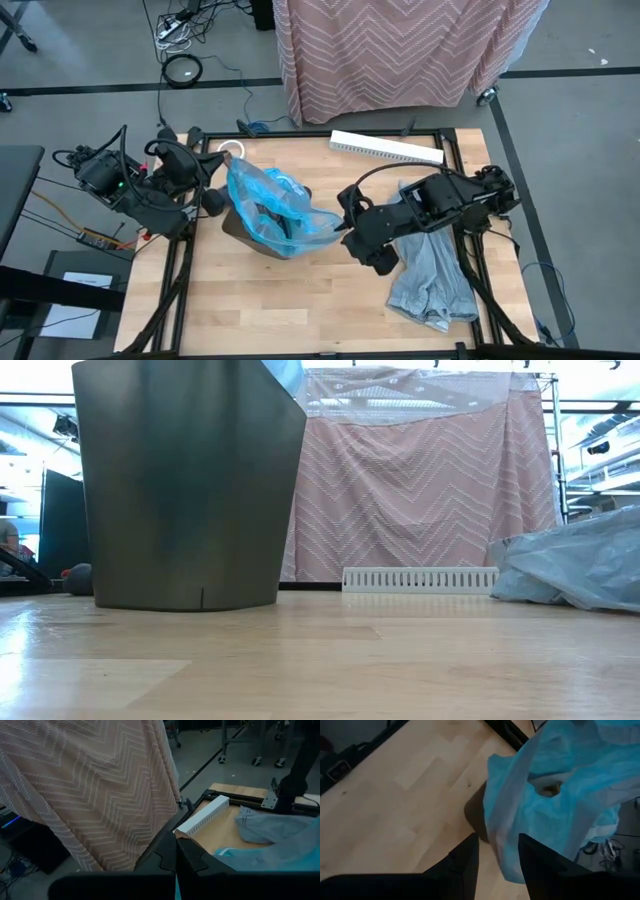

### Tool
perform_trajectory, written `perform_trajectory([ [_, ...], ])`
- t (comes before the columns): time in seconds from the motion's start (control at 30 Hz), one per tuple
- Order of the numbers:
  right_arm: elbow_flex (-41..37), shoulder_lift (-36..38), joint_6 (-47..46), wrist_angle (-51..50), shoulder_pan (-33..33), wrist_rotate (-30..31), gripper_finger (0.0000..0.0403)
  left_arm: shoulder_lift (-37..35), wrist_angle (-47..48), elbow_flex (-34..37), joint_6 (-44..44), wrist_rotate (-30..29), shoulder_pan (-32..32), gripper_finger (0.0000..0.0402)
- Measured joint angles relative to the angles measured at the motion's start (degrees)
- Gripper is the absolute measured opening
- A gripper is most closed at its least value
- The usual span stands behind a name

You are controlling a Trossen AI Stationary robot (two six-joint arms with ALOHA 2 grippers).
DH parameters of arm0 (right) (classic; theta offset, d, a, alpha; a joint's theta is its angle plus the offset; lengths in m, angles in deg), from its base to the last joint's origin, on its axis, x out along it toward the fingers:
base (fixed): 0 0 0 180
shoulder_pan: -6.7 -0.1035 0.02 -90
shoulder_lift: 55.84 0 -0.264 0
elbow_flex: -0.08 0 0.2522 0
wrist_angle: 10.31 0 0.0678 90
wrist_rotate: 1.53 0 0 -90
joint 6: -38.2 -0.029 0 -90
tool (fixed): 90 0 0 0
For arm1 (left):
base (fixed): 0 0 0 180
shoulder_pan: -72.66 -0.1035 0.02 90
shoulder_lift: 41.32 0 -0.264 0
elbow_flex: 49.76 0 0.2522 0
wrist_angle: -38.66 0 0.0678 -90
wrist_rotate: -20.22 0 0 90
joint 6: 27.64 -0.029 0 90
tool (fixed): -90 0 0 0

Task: Place trash/remove bag and relplace
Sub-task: Remove the blue trash bag from the black trash bin

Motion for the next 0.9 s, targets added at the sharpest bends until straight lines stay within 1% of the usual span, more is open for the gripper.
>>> perform_trajectory([
  [0.17, 0.0, 0.0, -2.3, -0.1, 0.4, -1.3, 0.0116, 0.0, 0.0, 0.0, -0.9, 1.5, 0.0, 0.0002],
  [0.43, -0.3, -0.2, -2.5, -0.4, 0.5, -1.7, 0.0081, 0.0, 0.0, 0.0, -2.5, 1.5, 0.0, 0.0002],
  [0.63, -1.7, -0.3, -3.2, -0.5, 1.1, -1.2, 0.0068, 0.0, 0.0, 0.0, -2.5, 1.5, 0.0, 0.0002],
  [0.7, -2.5, -0.3, -3.2, -0.7, 1.4, -1.2, 0.0054, 0.0, 0.0, 0.0, -2.5, 1.5, 0.0, 0.0002],
  [0.77, -2.9, -0.4, -3.2, -0.8, 1.6, -1.0, 0.0028, 0.0, 0.0, 0.0, -2.6, 1.5, 0.0, 0.0002],
  [0.83, -3.0, -0.3, -3.1, -0.6, 1.7, 0.8, 0.0008, 0.0, 0.0, 0.0, -3.2, 1.5, 0.0, 0.0002],
  [0.9, -3.0, -0.3, -2.8, 0.4, 1.5, 6.0, 0.0003, 0.0, 0.0, 0.0, -4.1, 1.5, 0.0, 0.0002],
])
